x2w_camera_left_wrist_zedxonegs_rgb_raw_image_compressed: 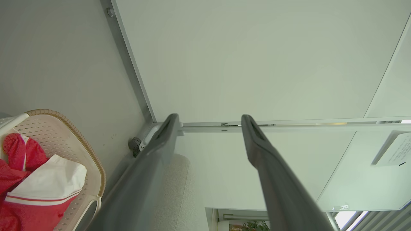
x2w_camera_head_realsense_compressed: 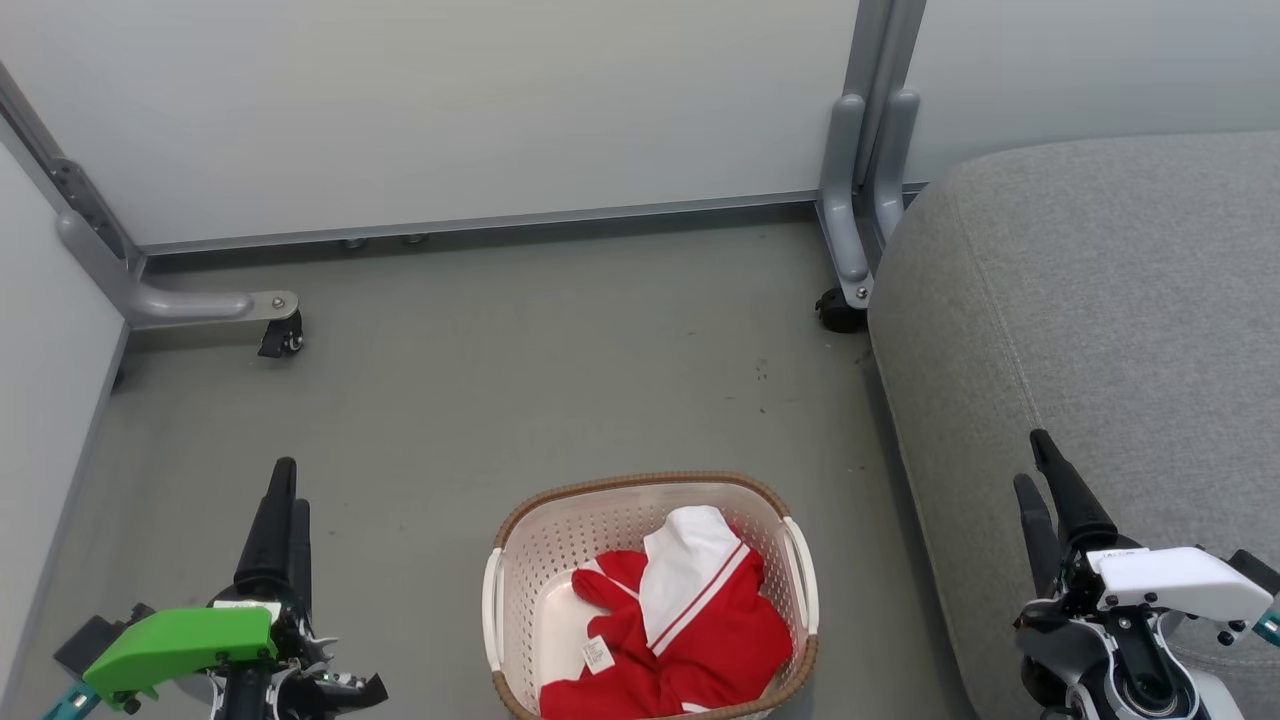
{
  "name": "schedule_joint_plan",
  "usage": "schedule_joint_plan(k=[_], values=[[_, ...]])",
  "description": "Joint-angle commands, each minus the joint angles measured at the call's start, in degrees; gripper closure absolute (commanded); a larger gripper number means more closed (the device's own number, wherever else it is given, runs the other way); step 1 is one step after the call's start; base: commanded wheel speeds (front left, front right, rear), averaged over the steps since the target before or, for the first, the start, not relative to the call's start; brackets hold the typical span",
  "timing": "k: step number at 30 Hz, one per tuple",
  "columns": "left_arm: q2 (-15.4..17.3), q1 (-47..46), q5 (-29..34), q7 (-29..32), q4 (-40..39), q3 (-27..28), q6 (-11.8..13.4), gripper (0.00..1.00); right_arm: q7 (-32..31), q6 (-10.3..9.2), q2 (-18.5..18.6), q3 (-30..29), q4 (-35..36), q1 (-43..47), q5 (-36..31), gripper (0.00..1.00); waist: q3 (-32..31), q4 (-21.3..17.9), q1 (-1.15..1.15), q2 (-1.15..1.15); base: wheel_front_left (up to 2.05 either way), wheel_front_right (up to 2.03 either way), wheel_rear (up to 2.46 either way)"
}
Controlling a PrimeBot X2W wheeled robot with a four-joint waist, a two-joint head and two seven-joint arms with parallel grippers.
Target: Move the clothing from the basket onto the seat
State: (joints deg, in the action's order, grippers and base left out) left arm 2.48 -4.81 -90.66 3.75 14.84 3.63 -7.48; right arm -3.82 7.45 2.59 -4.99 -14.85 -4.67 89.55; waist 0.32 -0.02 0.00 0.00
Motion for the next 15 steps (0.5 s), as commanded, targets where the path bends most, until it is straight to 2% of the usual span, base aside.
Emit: schedule_joint_plan(k=[1, 15], values=[[0.47, -2.17, 2.14, -0.71, -1.59, -0.21, 0.0, 0.0, 0.79, 0.02, 0.62, 0.08, 1.53, -1.18, -2.29, 0.0, 0.02, 0.0, 0.0, 0.0, 0.0, 0.0, 0.0], [0.35, -2.18, 19.83, -4.15, -5.01, -1.41, 0.0, 0.0, 4.24, 0.02, 1.15, 2.11, 5.36, -0.9, -20.7, 0.0, 0.19, -0.02, 0.0, 0.0, 0.0, 0.0, 0.0]])
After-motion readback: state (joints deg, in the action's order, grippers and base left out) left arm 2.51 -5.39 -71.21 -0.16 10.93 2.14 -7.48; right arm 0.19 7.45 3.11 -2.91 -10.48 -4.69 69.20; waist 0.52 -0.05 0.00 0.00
